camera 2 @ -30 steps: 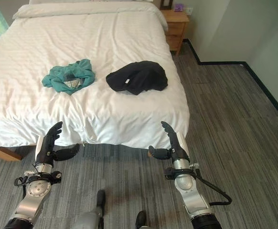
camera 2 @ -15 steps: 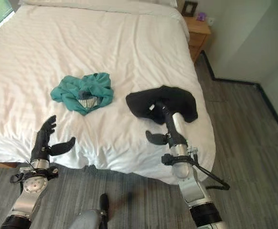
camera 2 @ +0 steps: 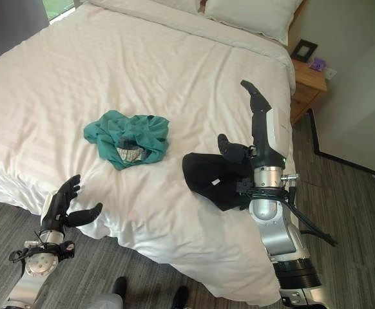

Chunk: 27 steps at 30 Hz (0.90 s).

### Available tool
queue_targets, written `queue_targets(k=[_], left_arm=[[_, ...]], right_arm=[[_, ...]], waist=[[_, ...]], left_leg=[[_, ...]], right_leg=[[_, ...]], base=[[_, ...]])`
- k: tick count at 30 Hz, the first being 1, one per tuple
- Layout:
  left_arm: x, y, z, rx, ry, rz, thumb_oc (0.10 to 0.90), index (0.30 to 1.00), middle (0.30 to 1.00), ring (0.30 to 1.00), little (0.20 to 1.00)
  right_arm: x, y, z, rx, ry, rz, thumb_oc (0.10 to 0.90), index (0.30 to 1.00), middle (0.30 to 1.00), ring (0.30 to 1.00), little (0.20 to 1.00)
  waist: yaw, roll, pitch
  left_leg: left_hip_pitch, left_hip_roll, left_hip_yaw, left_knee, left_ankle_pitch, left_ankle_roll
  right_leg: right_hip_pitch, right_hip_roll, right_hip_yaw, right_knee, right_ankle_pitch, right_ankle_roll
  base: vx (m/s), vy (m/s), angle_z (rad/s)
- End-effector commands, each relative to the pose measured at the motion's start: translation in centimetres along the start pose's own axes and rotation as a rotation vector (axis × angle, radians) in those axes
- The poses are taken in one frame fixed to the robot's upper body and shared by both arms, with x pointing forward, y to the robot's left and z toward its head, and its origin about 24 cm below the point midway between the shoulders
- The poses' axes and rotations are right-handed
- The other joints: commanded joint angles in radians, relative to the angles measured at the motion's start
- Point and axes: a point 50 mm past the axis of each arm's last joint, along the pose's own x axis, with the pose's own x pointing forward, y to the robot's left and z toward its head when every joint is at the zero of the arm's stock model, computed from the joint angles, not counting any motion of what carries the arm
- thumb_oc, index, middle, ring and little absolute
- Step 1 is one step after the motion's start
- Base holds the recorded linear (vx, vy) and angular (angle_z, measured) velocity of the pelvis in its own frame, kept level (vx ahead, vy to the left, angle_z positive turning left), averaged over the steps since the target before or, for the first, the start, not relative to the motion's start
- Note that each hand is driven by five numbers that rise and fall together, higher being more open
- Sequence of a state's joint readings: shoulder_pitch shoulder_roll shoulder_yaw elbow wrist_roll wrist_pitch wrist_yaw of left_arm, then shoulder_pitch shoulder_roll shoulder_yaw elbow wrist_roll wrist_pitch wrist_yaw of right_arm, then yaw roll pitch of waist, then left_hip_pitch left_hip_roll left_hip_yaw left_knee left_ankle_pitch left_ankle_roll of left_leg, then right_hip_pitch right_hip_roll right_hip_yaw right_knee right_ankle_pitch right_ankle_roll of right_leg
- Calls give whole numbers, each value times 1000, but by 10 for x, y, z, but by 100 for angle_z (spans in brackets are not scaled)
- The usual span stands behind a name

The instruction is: Pick up bed clothes into laundry basket.

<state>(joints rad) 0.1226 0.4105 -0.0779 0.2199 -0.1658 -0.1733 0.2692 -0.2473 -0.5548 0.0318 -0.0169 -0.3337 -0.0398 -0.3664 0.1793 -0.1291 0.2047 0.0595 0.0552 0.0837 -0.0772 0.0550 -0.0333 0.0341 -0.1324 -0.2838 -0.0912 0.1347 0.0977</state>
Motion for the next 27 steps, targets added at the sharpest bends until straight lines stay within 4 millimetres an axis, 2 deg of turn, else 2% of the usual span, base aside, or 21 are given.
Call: queue_targets(k=[1,6,10,12,13,15,18,21,22,23,24,25,26,27], left_arm=[[9,-4,32,-64,-178,-22,800,900,900,900,900],[5,-4,17,-81,-112,-9,800,900,900,900,900],[4,-4,10,-113,-74,-13,800,900,900,900,900],[4,-7,9,-125,-66,-43,800,900,900,900,900],[4,-7,9,-127,-67,-42,800,900,900,900,900],[5,-11,8,-127,-56,-73,800,900,900,900,900],[7,-18,10,-131,-60,-114,800,900,900,900,900],[11,-28,7,-146,-37,-157,800,900,900,900,900],[8,-29,-19,-181,96,-131,800,900,900,900,900],[7,-26,-33,-191,161,-97,800,900,900,900,900],[8,-26,-33,-193,160,-98,800,900,900,900,900],[3,-5,-68,-138,325,35,800,900,900,900,900],[2,16,-78,-101,377,128,800,900,900,900,900],[3,16,-78,-101,376,127,800,900,900,900,900]], right_arm=[[17,-30,27,17,-145,-151,800,900,900,900,900],[4,-24,17,20,-94,-110,800,900,900,900,900],[-3,-2,-22,4,92,5,800,900,900,900,900],[-6,15,-59,-71,264,95,800,900,900,900,900],[-5,15,-59,-70,262,94,800,900,900,900,900],[-4,22,-85,-142,384,137,800,900,900,900,900],[2,26,-110,-177,535,154,800,900,900,900,900],[-17,27,-142,-215,735,217,800,900,900,900,900],[-37,33,-153,-196,825,265,546,519,519,519,519],[-43,33,-156,-195,844,280,400,300,300,300,300],[-42,33,-156,-195,843,279,400,300,300,300,300],[-51,40,-155,-167,831,315,400,300,300,300,300],[-54,42,-153,-155,815,330,400,300,300,300,300],[-54,42,-153,-155,815,329,400,300,300,300,300]], waist=[[-12,31,-88],[-19,44,-94],[-11,53,-91],[12,53,-85],[11,53,-85],[29,55,-77],[52,60,-62],[80,78,-53],[90,90,-54],[90,93,-57],[89,93,-57],[80,97,-61],[72,98,-66],[72,99,-67]], left_leg=[[-43,16,51,-10,-36,-3],[-39,20,38,-10,-34,-13],[-47,26,30,-10,-25,-25],[-59,28,25,-10,-16,-31],[-60,28,25,-10,-16,-31],[-72,28,18,-10,-6,-37],[-99,27,5,-10,11,-46],[-129,21,-14,-10,27,-53],[-141,20,-24,-10,33,-58],[-144,19,-28,-10,35,-61],[-145,19,-29,-10,36,-61],[-137,18,-28,-10,31,-64],[-134,18,-27,-10,28,-64],[-138,18,-27,-10,32,-63]], right_leg=[[126,-13,-21,40,-141,71],[151,-8,-31,14,-149,63],[155,-3,-47,11,-160,58],[152,4,-63,10,-164,52],[151,4,-64,10,-164,52],[149,9,-77,6,-168,49],[140,14,-97,4,-171,45],[131,18,-125,4,-181,42],[129,17,-141,4,-187,43],[129,18,-146,4,-189,44],[129,18,-147,4,-189,44],[140,16,-146,4,-199,45],[144,15,-145,4,-201,46],[140,15,-146,4,-197,47]], base=[[54,-56,2],[31,-39,7],[19,-39,2],[18,-38,3],[27,-30,2],[18,-26,7],[-21,-15,17],[-32,10,22],[-4,9,34],[4,8,34],[52,8,30],[65,15,19],[54,21,8],[44,24,2]])
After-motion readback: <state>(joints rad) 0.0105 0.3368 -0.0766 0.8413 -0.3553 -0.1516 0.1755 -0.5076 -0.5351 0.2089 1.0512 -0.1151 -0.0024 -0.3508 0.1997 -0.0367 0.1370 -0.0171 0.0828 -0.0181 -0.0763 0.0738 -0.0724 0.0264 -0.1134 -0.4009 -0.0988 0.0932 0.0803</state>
